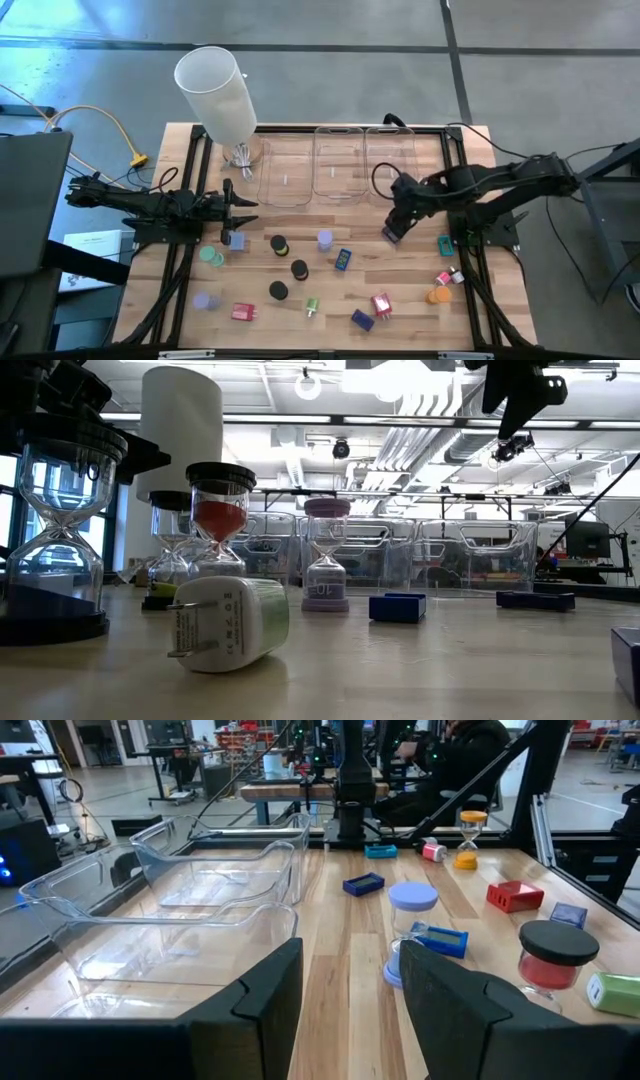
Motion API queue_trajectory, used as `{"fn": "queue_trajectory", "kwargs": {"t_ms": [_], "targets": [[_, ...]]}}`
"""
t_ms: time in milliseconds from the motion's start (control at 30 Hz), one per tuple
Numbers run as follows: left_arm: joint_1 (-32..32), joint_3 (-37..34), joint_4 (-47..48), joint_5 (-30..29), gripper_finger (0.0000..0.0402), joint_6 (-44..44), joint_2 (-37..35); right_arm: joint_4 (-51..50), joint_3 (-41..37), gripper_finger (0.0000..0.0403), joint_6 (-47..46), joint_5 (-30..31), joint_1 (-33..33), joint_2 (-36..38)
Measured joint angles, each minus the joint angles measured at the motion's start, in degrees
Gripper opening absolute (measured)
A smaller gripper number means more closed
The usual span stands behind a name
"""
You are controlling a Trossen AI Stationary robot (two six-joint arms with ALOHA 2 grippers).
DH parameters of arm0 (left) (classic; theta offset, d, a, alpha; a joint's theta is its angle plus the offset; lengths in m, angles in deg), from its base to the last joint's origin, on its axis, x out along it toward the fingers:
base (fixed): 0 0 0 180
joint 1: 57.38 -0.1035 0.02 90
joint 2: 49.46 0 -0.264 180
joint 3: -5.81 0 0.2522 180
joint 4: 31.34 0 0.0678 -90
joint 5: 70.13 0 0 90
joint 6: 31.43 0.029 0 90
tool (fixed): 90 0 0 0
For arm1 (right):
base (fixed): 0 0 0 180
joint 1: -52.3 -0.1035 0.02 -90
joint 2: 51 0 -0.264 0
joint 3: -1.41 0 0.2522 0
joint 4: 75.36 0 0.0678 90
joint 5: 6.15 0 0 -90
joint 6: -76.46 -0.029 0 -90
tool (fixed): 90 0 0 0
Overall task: Pick & Place Office items
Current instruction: Put the top dark blue digital clock into the right transparent bin
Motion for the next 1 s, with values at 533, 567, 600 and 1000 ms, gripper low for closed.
{"fn": "queue_trajectory", "kwargs": {"t_ms": [533, 567, 600, 1000], "targets": [[0.0, 0.0, -0.1, 0.0, 0.0163, 0.0, 0.0, 1.6, 0.0, 0.0276, 1.0, -0.6, -1.4, -5.1], [0.0, 0.0, -0.3, 0.0, 0.0163, 0.0, 0.0, 1.5, 0.0, 0.0276, 0.4, -0.7, -1.5, -5.2], [0.0, 0.0, -0.5, 0.0, 0.0163, 0.0, 0.0, 1.4, 0.0, 0.0275, 0.2, -0.7, -1.4, -5.4], [0.0, 0.0, -0.5, -0.2, 0.0163, 0.0, 0.0, 0.9, 0.0, 0.0275, -1.5, -0.6, -0.3, -5.4]]}}
